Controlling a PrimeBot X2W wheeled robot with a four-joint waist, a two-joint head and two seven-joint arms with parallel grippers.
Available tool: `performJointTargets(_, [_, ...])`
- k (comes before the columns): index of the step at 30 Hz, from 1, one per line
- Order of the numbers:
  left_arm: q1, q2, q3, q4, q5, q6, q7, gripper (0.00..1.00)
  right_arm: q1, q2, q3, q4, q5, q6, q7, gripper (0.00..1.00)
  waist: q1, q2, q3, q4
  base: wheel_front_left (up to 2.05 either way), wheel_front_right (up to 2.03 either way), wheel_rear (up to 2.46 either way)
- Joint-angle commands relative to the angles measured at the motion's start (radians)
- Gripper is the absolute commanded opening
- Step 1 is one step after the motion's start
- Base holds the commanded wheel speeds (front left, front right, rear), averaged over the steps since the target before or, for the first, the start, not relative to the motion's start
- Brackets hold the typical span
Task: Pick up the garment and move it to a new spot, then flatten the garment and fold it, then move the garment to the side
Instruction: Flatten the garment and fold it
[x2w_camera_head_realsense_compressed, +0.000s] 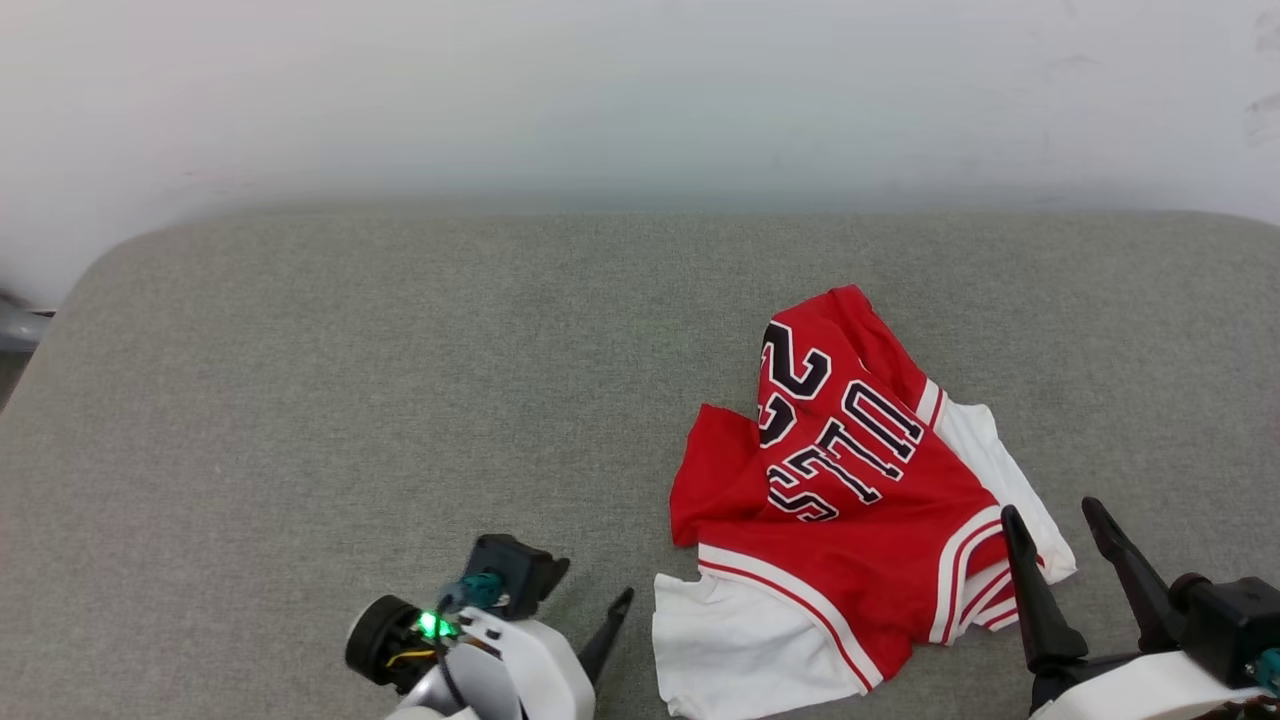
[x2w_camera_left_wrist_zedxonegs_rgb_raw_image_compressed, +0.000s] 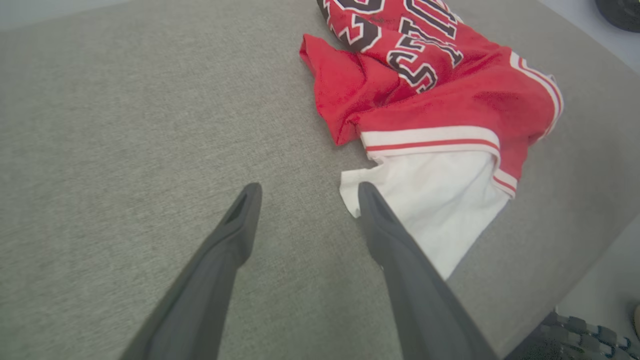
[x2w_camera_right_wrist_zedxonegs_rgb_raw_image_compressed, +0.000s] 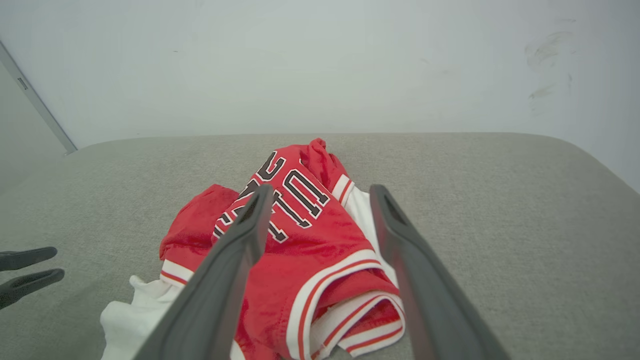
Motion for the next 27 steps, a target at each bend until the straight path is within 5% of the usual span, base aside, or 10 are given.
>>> performJointTargets(1, [-0.019, -0.002, -0.023, 0.001, -0.001, -0.014, 0.042, 1.00, -0.010, 0.002, 0.002, -0.004, 0.002, -0.001, 0.005, 1.00, 0.0000, 0.0000, 0.013, -0.011, 0.00, 0.00, 0.00])
performJointTargets(9, [-0.091, 0.007, -0.202, 0.024, 0.009, -0.090, 0.284, 1.00, -0.050, 0.002, 0.015, 0.001, 0.011, -0.001, -0.009, 1.00, 0.0000, 0.0000, 0.082, -0.045, 0.00, 0.00, 0.00])
performJointTargets(17, [-0.150, 0.030, -0.337, 0.101, -0.031, -0.108, 0.403, 1.00, -0.079, 0.002, 0.021, 0.035, 0.036, -0.001, -0.038, 1.00, 0.0000, 0.0000, 0.130, -0.075, 0.00, 0.00, 0.00])
performJointTargets(18, [-0.154, 0.036, -0.356, 0.112, -0.034, -0.109, 0.418, 0.53, -0.079, 0.002, 0.020, 0.041, 0.039, -0.001, -0.041, 1.00, 0.0000, 0.0000, 0.131, -0.078, 0.00, 0.00, 0.00])
performJointTargets(19, [-0.157, 0.036, -0.368, 0.115, -0.044, -0.110, 0.414, 0.20, -0.080, 0.002, 0.018, 0.045, 0.046, -0.001, -0.046, 1.00, 0.0000, 0.0000, 0.132, -0.080, 0.00, 0.00, 0.00])
performJointTargets(20, [-0.163, 0.035, -0.377, 0.118, -0.050, -0.110, 0.407, 0.00, -0.083, 0.002, 0.018, 0.048, 0.048, -0.001, -0.047, 1.00, 0.0000, 0.0000, 0.133, -0.082, 0.00, 0.00, 0.00])
performJointTargets(27, [-0.186, 0.070, -0.337, 0.110, -0.078, -0.090, 0.308, 0.00, -0.078, 0.002, -0.008, 0.071, 0.063, -0.001, -0.051, 1.00, 0.0000, 0.0000, 0.116, -0.064, 0.00, 0.00, 0.00])
